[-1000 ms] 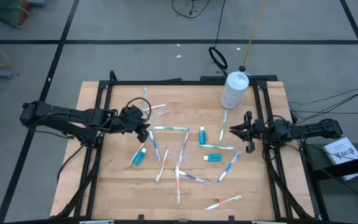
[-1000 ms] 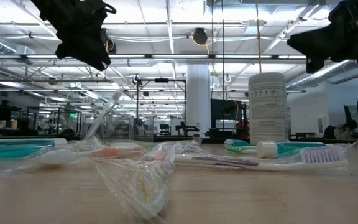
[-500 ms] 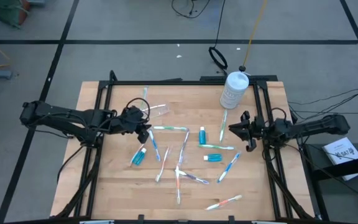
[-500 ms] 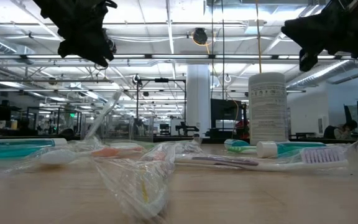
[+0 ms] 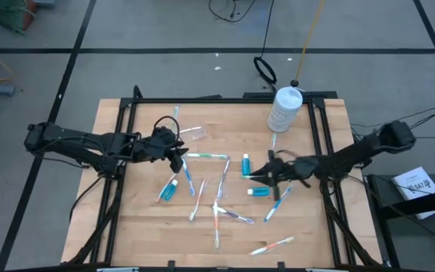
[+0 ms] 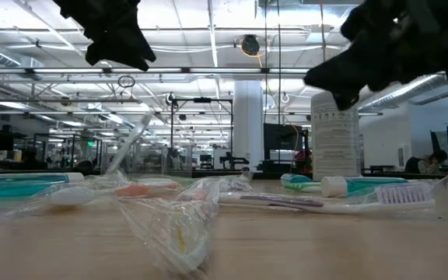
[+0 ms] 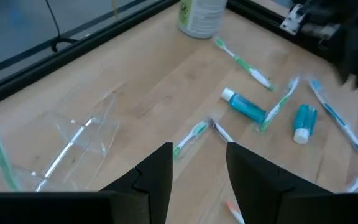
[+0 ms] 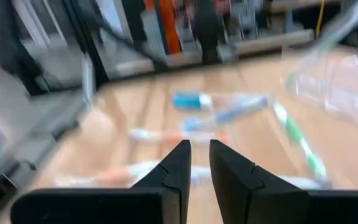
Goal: Pick & Place toothbrushing station
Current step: Put the mouthwash into the transparent organizer
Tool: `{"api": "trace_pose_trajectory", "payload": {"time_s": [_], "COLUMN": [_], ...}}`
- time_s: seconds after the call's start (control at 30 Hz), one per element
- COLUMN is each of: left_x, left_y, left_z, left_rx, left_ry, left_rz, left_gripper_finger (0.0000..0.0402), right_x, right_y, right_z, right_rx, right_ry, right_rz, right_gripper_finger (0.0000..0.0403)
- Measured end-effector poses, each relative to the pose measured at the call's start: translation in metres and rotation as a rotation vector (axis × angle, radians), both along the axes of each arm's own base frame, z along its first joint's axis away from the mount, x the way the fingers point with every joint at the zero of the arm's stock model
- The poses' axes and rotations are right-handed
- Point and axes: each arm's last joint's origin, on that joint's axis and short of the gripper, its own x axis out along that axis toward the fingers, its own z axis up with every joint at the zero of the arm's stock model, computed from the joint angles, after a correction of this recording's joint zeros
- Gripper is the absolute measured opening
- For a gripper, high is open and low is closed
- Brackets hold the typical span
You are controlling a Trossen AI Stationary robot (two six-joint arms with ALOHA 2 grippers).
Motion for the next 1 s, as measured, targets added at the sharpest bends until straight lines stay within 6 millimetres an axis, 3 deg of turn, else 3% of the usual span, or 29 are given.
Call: {"api": "trace_pose_trajectory", "payload": {"time_s": [0.1,0.3,0.47,0.6,0.77,1.0], "left_x": [0.000,0.000,0.000,0.000,-0.007,-0.009], "left_y": [-0.002,-0.006,-0.009,-0.012,-0.025,-0.055], "left_z": [0.000,0.000,0.000,0.000,-0.009,-0.050], "left_rx": [0.000,0.001,0.003,-0.018,-0.192,-0.352], "left_ry": [0.003,-0.004,-0.005,-0.005,0.068,0.222], "left_rz": [-0.008,-0.029,-0.045,-0.056,-0.132,-0.145], "left_gripper_finger": [0.0154,0.0154,0.0154,0.0154,0.0154,0.0154], "right_x": [0.025,0.080,0.110,0.123,0.122,0.122], "right_y": [0.002,0.010,0.010,0.009,0.007,0.008], "right_z": [0.003,-0.008,-0.031,-0.034,-0.044,-0.042], "right_rx": [-0.011,-0.060,-0.140,-0.138,-0.145,-0.143], "right_ry": [-0.004,0.051,0.201,0.197,0.241,0.231], "right_rz": [-0.013,-0.018,-0.018,-0.029,-0.032,-0.031], "right_gripper_finger": [0.0050,0.0058,0.0091,0.0124,0.0154,0.0160]}}
